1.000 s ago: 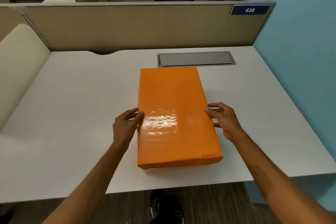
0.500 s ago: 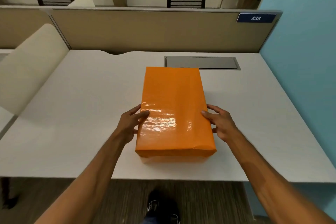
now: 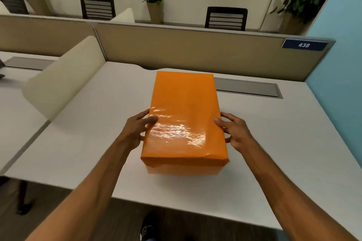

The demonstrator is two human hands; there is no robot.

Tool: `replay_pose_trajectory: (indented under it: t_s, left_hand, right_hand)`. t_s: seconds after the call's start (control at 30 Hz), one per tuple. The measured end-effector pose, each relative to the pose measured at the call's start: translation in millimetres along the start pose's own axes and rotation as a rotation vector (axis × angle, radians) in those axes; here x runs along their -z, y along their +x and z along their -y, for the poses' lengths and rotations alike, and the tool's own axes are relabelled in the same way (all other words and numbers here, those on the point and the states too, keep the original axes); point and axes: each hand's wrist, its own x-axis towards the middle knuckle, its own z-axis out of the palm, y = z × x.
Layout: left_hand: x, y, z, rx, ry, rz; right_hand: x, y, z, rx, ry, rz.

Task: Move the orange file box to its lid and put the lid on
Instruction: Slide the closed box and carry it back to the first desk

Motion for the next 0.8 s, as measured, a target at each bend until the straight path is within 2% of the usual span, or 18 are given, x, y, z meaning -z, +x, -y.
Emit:
replay_pose_trajectory:
  t_s: [0.37,0.8]
  left_hand:
    - [114.2,60.1,-39.1,-0.024,-0.001,-0.06]
    - [277.3,194.7,-110.6,0.025,0.077,0.054]
  right_hand:
    - [-130.5,58.0,22.4,0.011,0.004,0.056]
    - [-312.6,138.4,41.3,0.006,0.041,-0.039]
